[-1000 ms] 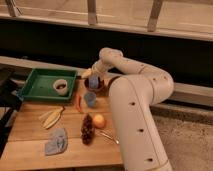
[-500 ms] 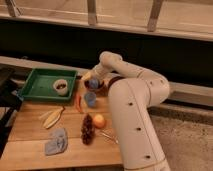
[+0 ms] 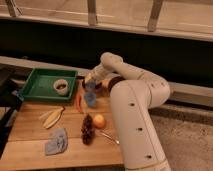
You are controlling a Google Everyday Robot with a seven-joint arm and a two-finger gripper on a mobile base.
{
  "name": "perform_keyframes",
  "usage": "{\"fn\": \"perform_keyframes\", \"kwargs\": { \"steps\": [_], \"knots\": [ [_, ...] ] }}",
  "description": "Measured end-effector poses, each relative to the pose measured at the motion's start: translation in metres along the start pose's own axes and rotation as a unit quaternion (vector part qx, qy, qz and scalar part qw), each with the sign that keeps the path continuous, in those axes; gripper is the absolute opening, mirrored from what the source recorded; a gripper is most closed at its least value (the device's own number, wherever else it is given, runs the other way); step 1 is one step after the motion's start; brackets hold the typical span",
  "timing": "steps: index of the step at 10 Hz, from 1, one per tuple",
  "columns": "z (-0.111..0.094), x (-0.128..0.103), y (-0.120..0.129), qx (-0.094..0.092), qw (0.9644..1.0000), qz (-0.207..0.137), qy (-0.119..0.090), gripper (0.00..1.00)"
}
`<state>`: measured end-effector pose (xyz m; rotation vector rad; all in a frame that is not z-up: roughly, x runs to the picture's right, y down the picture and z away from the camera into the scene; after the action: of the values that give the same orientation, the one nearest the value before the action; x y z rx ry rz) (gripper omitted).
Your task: Place sponge in plastic cup
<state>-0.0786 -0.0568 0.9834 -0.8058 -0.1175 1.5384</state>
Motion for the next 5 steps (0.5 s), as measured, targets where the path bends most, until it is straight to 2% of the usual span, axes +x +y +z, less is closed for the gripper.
{"fn": "perform_keyframes", "kwargs": {
  "steps": [2, 4, 5],
  "knots": [
    [-0.005, -0.001, 0.002, -0.002, 1.0, -0.002, -0.006, 0.02],
    [-0.017, -0.004, 0.006, -0.005, 0.9998, -0.004, -0.017, 0.0],
    [-0.03, -0.007, 0.011, -0.011, 0.9996, -0.006, -0.026, 0.0]
  ]
}}
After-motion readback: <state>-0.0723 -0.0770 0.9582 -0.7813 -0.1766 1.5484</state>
